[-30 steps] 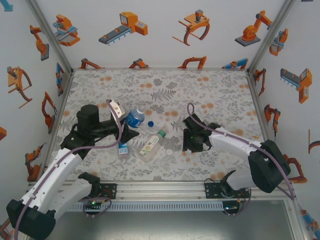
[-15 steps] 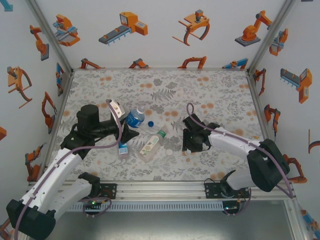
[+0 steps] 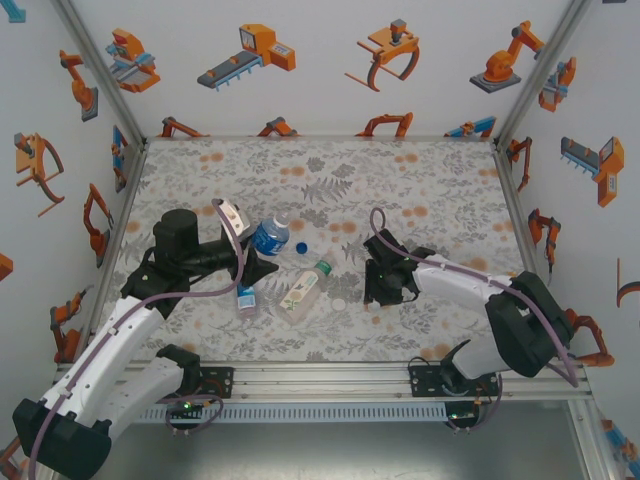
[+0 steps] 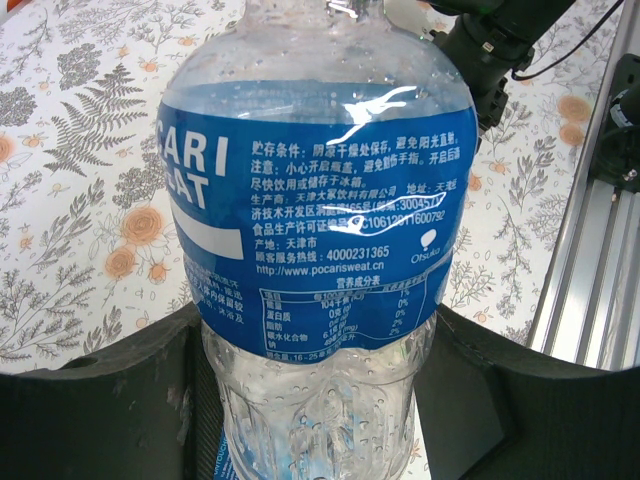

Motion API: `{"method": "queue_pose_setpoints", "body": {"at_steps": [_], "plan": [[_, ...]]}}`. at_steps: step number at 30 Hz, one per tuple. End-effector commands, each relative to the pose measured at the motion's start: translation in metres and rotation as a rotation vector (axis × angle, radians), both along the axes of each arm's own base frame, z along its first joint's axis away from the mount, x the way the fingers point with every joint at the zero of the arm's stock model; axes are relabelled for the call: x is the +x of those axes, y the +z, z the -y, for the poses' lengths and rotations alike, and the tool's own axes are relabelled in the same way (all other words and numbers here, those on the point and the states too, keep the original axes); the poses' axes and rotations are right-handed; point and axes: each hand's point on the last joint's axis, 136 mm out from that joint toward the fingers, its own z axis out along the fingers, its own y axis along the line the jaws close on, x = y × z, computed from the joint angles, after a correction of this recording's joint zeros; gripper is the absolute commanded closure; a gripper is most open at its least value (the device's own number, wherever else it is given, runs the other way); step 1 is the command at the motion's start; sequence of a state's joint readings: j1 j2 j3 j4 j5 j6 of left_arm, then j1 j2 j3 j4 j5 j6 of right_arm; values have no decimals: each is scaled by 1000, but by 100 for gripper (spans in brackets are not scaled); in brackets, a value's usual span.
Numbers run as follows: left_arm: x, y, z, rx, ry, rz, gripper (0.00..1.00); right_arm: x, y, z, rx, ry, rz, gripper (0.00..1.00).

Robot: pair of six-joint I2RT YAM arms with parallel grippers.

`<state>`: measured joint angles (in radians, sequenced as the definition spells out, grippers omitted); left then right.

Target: Screw on the bottle caps

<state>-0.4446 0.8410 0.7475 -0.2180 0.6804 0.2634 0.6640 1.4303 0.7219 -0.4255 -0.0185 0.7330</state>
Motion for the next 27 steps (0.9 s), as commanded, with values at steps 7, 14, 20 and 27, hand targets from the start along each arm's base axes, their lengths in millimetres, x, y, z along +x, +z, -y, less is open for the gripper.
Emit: {"method": "queue_pose_setpoints", "body": {"at_steps": [7, 14, 20, 27], "plan": [[-4, 10, 2, -10, -30, 33, 100, -3, 13, 7, -18, 2, 8, 56], [-3, 11, 2, -11, -29, 36, 100, -6, 28, 3, 28, 3, 16, 56], [-4, 11, 2, -11, -29, 35, 100, -8, 20, -1, 46, 6, -7, 56], [-4, 11, 2, -11, -31, 36, 100, -6, 16, -4, 55, 2, -8, 57]]}}
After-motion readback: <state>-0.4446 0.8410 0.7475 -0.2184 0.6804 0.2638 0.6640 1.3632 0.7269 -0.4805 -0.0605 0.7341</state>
